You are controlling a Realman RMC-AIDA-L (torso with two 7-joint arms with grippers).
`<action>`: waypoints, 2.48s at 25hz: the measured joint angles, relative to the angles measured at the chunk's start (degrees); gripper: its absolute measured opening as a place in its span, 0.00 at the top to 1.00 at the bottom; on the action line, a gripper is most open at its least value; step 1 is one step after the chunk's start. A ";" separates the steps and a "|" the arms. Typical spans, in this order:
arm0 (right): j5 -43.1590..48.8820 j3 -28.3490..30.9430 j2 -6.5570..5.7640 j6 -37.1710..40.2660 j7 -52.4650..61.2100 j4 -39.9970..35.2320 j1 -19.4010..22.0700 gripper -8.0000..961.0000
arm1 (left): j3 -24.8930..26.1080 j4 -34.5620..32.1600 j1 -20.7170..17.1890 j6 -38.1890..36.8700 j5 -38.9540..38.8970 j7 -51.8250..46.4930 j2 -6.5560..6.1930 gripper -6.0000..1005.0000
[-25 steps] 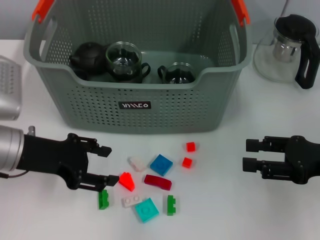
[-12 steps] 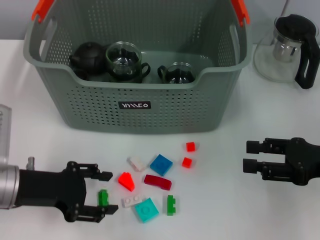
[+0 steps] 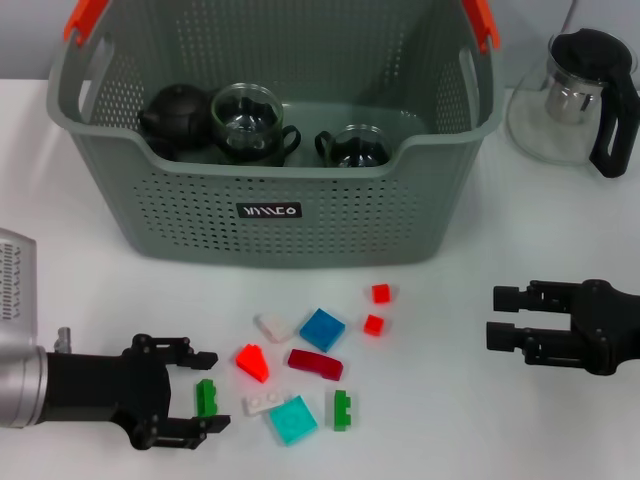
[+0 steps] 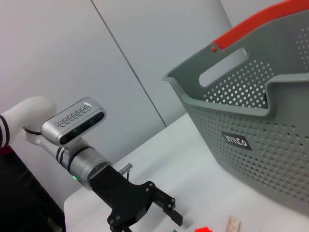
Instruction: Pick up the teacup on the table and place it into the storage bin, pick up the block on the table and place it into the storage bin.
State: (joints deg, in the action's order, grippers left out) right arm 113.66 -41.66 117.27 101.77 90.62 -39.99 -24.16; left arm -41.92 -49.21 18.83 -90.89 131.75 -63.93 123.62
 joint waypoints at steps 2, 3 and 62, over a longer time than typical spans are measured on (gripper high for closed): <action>0.05 0.00 0.04 0.00 0.00 0.00 0.00 0.27 | 0.01 0.86 -0.02 0.92 0.19 0.15 -0.26 0.27; 0.06 0.00 0.04 0.00 0.00 0.00 0.00 0.27 | 0.01 1.30 -0.02 1.22 0.20 0.18 -0.42 0.27; -0.19 0.08 -0.02 0.30 -0.36 0.61 -0.79 0.27 | -3.39 0.94 29.44 7.33 -14.80 -53.33 -13.21 0.60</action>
State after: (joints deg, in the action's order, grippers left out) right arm 113.47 -41.57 117.25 102.07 90.26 -39.38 -24.95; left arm -45.31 -48.27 48.27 -83.56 116.95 -117.25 110.41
